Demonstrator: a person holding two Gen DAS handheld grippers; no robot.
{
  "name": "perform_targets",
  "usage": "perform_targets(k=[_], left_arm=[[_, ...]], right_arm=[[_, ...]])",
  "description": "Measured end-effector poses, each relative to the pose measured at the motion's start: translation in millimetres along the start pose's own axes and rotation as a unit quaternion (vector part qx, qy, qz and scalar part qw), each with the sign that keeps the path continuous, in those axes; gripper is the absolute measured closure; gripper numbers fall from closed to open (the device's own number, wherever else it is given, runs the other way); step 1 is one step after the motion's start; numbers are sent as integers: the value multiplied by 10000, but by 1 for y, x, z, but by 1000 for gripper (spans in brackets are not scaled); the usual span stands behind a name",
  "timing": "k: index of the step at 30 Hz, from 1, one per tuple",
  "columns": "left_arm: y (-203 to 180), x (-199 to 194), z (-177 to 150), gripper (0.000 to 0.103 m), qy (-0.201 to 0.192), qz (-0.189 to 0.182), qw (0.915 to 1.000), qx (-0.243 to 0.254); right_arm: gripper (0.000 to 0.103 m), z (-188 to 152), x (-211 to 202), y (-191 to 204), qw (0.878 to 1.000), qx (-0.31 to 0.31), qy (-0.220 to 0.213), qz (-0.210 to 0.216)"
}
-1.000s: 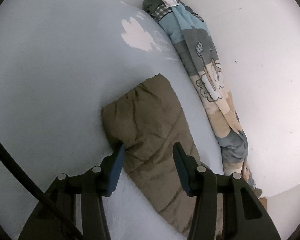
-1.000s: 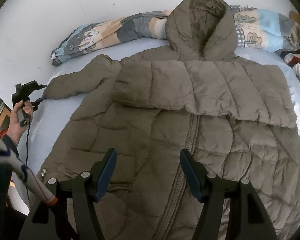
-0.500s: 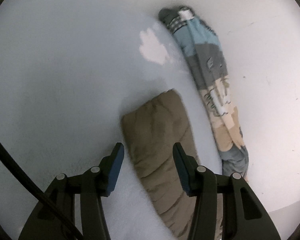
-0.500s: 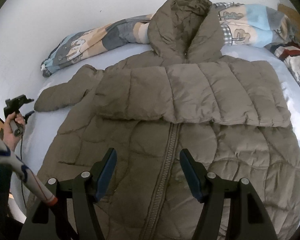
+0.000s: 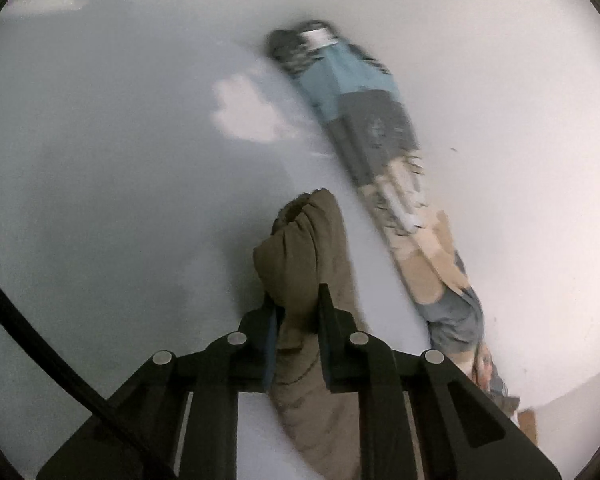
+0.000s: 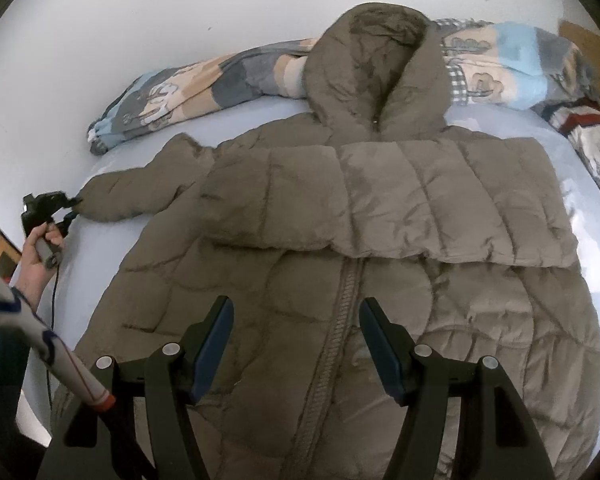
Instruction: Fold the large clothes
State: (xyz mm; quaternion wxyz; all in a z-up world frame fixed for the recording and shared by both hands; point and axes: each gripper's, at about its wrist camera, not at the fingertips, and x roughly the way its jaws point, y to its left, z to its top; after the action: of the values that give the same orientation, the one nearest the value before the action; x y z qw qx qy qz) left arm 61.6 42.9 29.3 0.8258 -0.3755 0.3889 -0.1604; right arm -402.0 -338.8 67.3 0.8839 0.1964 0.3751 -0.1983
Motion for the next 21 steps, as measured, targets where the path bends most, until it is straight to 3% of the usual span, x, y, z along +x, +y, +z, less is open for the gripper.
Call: perform_targets(k=[6,9,13,16,21], left_arm=[[-105,-46,-15,87,50,-850,9928,845],[-173,-73,-49,87,212,-1298,9815,1393],[-250,-95,-122,87,650,-1703,9600,2124],[-295,-98,-198,87,1164,-2006,9363,2637],[-317,-75,-318,87,2037,-1863,9032,3287]], right_arm=[[33,9,-24,-16,9981,428,-427,-83],[33,14,-42,-27,9947,668,-738,-241],[33,19,-62,-53,9871,1137,-1034,-459],[33,20,-74,-74,9806,1545,-1108,-482],[33,21,-93,-108,9695,1991,-1257,-682]])
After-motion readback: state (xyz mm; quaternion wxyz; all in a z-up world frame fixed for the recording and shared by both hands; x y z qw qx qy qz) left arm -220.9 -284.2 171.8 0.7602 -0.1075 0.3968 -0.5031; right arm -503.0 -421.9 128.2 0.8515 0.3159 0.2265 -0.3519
